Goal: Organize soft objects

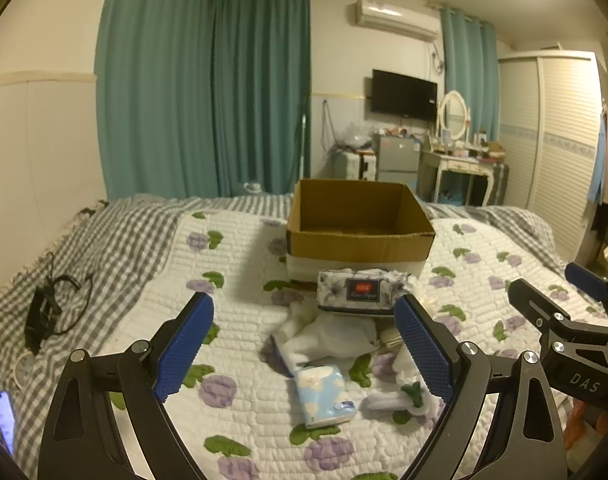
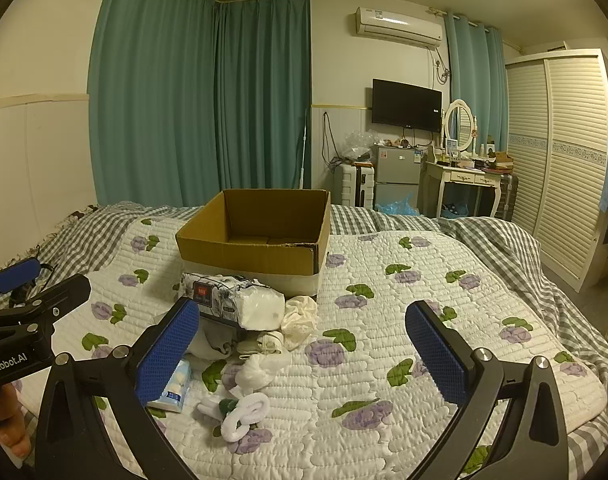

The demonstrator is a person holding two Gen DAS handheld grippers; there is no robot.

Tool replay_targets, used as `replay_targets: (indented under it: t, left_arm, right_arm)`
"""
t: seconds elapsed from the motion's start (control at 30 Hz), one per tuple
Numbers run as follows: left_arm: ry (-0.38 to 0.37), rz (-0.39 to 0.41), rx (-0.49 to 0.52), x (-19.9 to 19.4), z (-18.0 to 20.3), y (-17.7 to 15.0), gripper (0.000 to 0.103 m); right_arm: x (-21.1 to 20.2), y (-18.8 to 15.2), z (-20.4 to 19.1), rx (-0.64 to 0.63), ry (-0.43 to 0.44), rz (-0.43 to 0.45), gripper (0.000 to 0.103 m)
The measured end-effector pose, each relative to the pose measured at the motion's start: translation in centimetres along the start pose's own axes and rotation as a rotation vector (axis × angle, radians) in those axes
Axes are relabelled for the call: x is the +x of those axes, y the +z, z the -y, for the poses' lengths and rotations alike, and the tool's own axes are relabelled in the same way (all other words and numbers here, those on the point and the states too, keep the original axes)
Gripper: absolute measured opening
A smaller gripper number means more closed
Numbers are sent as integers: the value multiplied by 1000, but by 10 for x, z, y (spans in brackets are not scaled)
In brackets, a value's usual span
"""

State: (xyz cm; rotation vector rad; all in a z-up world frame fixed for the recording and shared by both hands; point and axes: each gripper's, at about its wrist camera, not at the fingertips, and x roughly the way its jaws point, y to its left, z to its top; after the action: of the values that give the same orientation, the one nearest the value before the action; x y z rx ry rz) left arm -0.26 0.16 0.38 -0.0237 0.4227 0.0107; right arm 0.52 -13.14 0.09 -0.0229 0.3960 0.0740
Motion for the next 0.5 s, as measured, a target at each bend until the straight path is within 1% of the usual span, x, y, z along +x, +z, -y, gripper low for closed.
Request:
replay_targets:
  t: [0.5]
  left_arm:
    - [0,-5,-1,2,0,-4,93]
  right_arm:
    - [1,0,0,-1,-1,-4,103]
